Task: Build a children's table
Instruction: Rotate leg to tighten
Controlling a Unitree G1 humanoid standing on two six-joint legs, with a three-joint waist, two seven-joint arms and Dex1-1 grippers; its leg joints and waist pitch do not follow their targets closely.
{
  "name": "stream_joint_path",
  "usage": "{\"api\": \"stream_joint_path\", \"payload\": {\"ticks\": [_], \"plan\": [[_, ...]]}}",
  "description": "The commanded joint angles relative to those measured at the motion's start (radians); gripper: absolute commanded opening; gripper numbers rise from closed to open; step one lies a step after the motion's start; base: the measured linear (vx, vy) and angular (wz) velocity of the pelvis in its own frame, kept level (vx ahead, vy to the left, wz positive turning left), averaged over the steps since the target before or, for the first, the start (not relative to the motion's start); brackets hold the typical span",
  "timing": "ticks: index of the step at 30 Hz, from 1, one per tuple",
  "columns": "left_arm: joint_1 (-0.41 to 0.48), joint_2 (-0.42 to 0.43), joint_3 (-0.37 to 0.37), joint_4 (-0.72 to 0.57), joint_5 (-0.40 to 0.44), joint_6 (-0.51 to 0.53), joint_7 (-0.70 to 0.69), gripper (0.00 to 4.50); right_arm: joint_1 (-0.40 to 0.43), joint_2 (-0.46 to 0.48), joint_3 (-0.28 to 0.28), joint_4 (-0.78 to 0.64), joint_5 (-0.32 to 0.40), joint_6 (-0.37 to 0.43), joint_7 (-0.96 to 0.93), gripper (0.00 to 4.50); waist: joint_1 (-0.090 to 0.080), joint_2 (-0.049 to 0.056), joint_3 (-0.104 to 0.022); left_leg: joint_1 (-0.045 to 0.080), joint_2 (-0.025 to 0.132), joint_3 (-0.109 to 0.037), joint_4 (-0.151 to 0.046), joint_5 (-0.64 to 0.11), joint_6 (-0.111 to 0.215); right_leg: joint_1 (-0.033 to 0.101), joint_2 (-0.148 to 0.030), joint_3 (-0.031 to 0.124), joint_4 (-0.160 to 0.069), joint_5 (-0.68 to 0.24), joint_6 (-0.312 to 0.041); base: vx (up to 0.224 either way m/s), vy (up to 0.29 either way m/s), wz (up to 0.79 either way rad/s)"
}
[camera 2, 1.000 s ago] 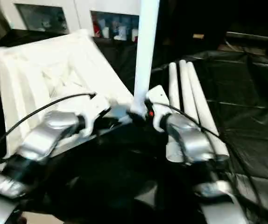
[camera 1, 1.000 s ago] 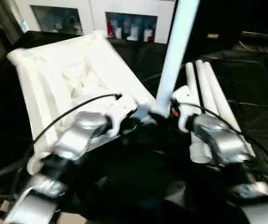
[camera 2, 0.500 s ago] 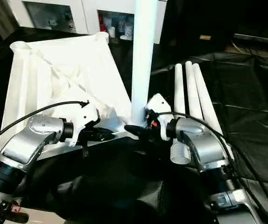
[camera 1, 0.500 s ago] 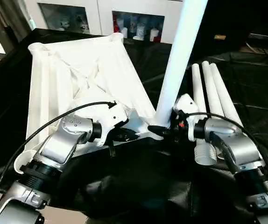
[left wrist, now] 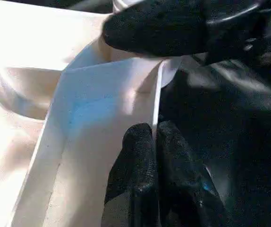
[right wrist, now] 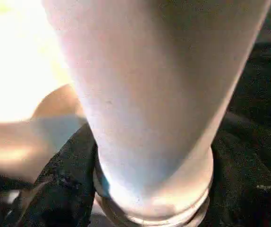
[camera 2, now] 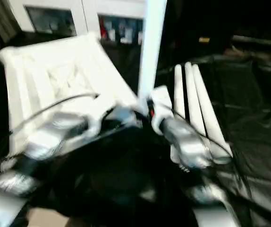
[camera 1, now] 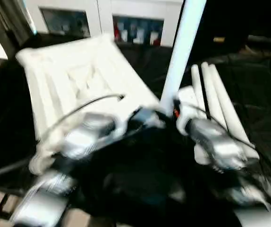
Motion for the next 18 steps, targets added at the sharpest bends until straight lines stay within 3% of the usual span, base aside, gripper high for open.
{"api": "stream_joint_path", "payload": {"ticks": [1, 3, 5, 6, 14, 16, 18], "plan": [[-0.026, -0.001, 0.052, 0.026, 0.024, 0.006, 0.101, 0.00, 0.029, 0.045, 0.023, 0.080, 0.019, 0.028, -0.018, 3.07, -0.002, 0.006, -0.075, 0.027, 0.038, -0.020, -0.077, -0.304, -0.040, 0.033, -0.079, 0.054, -0.099, -0.323, -0.177, 0.000, 0.000, 0.00], [-0.020, -0.019, 0.037, 0.010, 0.025, -0.009, 0.087, 0.00, 0.016, 0.075, -0.015, 0.092, 0.045, 0.025, -0.035, 3.44, -0.004, 0.006, -0.076, 0.023, 0.037, -0.020, -0.078, -0.299, -0.034, 0.036, -0.077, 0.053, -0.097, -0.296, -0.180, 0.000, 0.000, 0.00], [-0.019, -0.026, 0.031, 0.008, 0.024, -0.017, 0.079, 0.00, 0.009, 0.082, -0.019, 0.096, 0.038, 0.020, -0.037, 3.51, -0.007, 0.006, -0.077, 0.020, 0.037, -0.020, -0.078, -0.285, -0.028, 0.038, -0.076, 0.053, -0.095, -0.268, -0.182, 0.000, 0.000, 0.00], [-0.020, -0.031, 0.029, 0.009, 0.021, -0.020, 0.077, 0.00, 0.003, 0.085, -0.018, 0.100, 0.031, 0.013, -0.039, 3.76, -0.008, 0.007, -0.078, 0.020, 0.037, -0.020, -0.078, -0.275, -0.026, 0.038, -0.076, 0.052, -0.093, -0.252, -0.185, 0.000, 0.000, 0.00], [-0.021, -0.043, 0.021, 0.013, 0.013, -0.020, 0.082, 0.00, 0.002, 0.073, -0.009, 0.050, 0.016, -0.028, -0.038, 3.76, -0.010, 0.007, -0.084, 0.017, 0.035, -0.014, -0.072, -0.195, 0.002, 0.045, -0.071, 0.051, -0.082, -0.119, -0.218, 0.000, 0.000, 0.00], [-0.046, -0.055, 0.045, 0.068, 0.025, -0.012, 0.135, 0.00, 0.035, 0.054, -0.019, -0.029, 0.016, -0.007, -0.049, 3.76, -0.004, 0.008, -0.088, 0.024, 0.035, -0.011, -0.069, -0.173, 0.013, 0.044, -0.067, 0.051, -0.082, -0.080, -0.217, 0.000, 0.000, 0.00], [-0.065, -0.063, 0.063, 0.110, 0.028, -0.021, 0.171, 0.00, 0.057, 0.041, -0.023, -0.078, 0.016, 0.008, -0.053, 3.76, -0.006, 0.006, -0.088, 0.013, 0.033, -0.015, -0.071, -0.158, 0.016, 0.053, -0.066, 0.047, -0.079, -0.055, -0.219, 0.000, 0.000, 0.00]]}}
